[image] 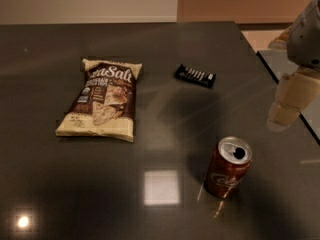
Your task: Move brown chip bag near rxbar chocolate
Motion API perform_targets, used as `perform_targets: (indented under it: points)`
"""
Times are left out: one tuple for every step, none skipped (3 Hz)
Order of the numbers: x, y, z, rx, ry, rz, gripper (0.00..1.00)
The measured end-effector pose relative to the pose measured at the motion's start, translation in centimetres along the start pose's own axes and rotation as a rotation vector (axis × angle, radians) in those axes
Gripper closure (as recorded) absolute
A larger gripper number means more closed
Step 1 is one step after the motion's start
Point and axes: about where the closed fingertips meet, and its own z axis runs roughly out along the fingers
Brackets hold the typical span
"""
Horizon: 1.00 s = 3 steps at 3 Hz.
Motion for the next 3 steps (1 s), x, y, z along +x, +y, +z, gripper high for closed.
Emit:
perform_targets:
  points:
    - [-2.9,-1.4,1.7,-0.033,-0.077,-0.024,0.00]
    - [-6.2,-2.6,3.7,-0.064,-0.119,-0.047,0.00]
    - [-10.1,-3.8,6.0,-0.106,-0.131,-0.040,0.00]
